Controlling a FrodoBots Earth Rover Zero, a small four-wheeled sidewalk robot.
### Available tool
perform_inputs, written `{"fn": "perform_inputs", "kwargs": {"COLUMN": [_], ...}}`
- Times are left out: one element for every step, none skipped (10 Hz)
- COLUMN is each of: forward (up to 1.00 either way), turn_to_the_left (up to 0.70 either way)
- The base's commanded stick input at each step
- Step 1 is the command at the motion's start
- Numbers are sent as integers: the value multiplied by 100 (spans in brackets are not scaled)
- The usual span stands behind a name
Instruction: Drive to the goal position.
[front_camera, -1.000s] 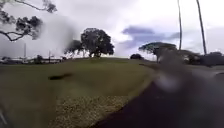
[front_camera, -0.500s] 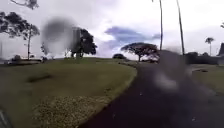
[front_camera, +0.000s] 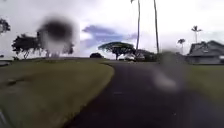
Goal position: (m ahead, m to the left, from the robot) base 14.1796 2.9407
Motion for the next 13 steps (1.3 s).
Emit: {"fn": "perform_inputs", "kwargs": {"forward": [85,85,85,85,85,85,85,85,85,85,85,85,85], "turn_to_the_left": [0,0,0,0,-14,-33,-34,-31,-16,0,0,0,0]}}
